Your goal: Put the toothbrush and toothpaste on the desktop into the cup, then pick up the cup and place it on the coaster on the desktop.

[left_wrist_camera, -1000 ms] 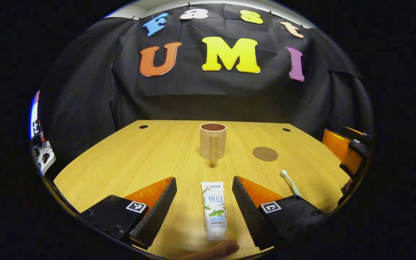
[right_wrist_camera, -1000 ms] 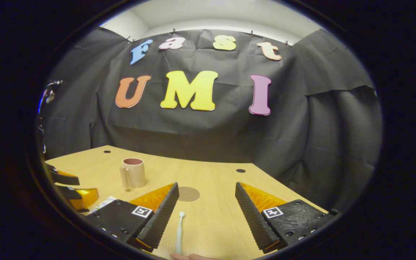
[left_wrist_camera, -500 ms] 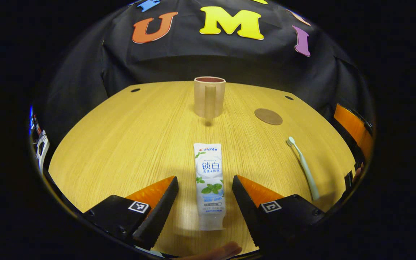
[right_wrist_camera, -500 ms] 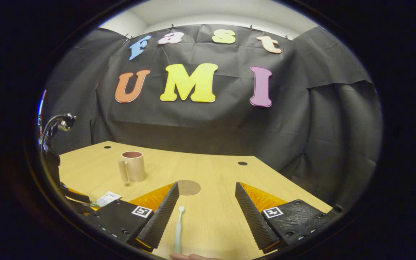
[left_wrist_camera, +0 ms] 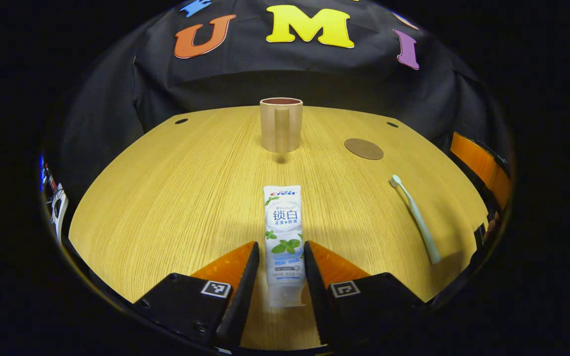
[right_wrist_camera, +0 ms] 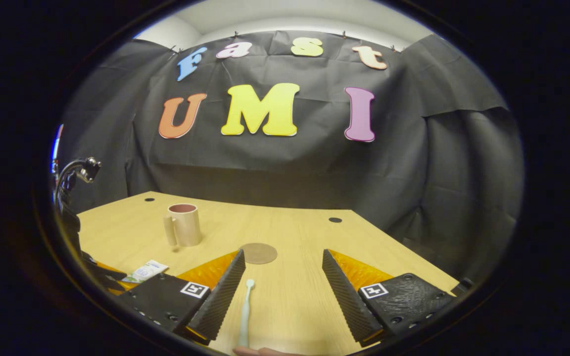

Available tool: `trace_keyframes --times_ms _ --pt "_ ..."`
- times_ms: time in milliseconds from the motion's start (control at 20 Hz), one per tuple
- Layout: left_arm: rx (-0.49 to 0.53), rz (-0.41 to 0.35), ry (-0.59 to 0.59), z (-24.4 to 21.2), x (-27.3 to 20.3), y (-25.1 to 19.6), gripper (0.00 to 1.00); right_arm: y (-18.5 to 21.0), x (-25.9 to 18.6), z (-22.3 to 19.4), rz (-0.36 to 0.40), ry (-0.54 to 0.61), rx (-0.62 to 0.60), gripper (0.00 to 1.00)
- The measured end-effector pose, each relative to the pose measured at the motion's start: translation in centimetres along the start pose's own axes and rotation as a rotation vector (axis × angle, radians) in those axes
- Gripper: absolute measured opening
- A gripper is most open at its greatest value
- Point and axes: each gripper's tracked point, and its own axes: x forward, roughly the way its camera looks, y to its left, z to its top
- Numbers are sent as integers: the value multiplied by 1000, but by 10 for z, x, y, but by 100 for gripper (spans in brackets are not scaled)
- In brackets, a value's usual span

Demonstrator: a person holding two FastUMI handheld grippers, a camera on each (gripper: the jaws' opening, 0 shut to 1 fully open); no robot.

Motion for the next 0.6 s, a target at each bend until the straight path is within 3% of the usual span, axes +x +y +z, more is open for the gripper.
trace_keyframes --times_ms 50,300,600 --pt "-2 -5 -4 -2 -1 1 47 1 0 -1 2 4 0 95" --pt "-39 -9 -78 9 1 4 42 2 3 -4 1 12 -12 94" --pt "-45 55 -337 57 -24 17 42 10 12 -18 17 64 4 94"
